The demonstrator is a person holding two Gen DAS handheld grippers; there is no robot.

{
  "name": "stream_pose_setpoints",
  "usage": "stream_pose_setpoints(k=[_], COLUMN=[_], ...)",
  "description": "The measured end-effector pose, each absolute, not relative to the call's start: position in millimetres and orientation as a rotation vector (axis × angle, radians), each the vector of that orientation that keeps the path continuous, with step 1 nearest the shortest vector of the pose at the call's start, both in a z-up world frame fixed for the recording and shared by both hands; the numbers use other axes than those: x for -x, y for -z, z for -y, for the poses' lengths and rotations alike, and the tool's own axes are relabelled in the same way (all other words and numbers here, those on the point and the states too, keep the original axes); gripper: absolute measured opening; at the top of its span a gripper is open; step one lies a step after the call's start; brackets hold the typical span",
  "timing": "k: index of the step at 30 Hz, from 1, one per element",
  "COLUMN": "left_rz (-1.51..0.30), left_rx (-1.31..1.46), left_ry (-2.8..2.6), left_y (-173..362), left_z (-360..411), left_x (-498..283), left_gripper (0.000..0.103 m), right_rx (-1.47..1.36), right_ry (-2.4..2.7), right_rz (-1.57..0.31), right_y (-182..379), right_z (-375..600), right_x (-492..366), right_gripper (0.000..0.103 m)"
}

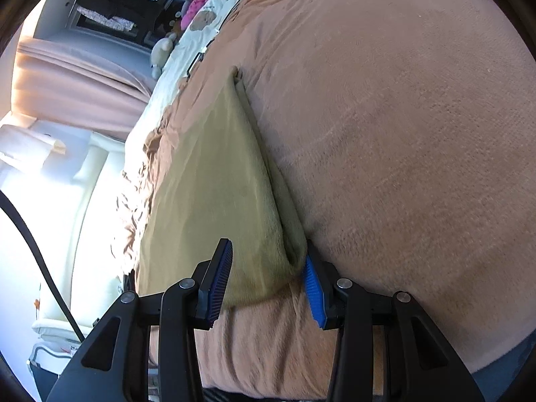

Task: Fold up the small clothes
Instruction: 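Close both grippers on the side edge of the folded shirt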

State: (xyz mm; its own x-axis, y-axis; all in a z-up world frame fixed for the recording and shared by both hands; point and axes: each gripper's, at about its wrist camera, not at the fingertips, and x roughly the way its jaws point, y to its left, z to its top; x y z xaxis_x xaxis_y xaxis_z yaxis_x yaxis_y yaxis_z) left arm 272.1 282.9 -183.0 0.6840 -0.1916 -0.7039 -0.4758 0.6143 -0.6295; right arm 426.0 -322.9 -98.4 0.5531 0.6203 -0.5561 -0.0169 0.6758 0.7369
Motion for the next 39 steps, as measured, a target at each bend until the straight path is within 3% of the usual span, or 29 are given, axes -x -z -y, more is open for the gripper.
stream_pose_setpoints(k=[6, 11, 13, 14, 15, 18, 26, 39], left_rz=[-0.805, -0.843, -0.864, -0.873, -0.882, -0.875, -0.808, -0.810], left_rx=[0.897, 0.865, 0.844, 0.819, 0.789, 0.779, 0.805, 0.820], left_ry=[-0.198, -0.191, -0.179, -0.186, -0.204, -0.212, -0.191, -0.186], left_y=[183.6, 183.1, 182.3, 181.3, 180.5, 178.9, 146.5, 147.8], left_z=[-286.7, -280.7, -277.2, -275.4, -274.1, -273.6, -282.2, -279.4], left_x=[-273.4, -276.3, -277.0, -277.1, -277.2, -277.1, -260.4, -226.6], left_gripper=[0.035, 0.035, 0.034, 0.028, 0.013, 0.007, 0.005, 0.005], right_rx=[-0.725, -0.700, -0.702, -0.697, -0.696, -0.681, -0.621, -0.597], right_ry=[-0.412, -0.407, -0.418, -0.414, -0.410, -0.397, -0.404, -0.431], right_rz=[-0.909, -0.918, -0.914, -0.916, -0.918, -0.917, -0.913, -0.945], right_y=[97.8, 94.3, 90.4, 89.7, 89.0, 82.4, 47.1, 62.2], right_z=[316.1, 313.9, 316.9, 316.9, 316.2, 316.1, 307.5, 318.2], right_x=[-424.7, -422.5, -424.2, -422.4, -422.2, -420.9, -411.1, -393.6], right_gripper=[0.036, 0.008, 0.006, 0.005, 0.005, 0.004, 0.003, 0.003])
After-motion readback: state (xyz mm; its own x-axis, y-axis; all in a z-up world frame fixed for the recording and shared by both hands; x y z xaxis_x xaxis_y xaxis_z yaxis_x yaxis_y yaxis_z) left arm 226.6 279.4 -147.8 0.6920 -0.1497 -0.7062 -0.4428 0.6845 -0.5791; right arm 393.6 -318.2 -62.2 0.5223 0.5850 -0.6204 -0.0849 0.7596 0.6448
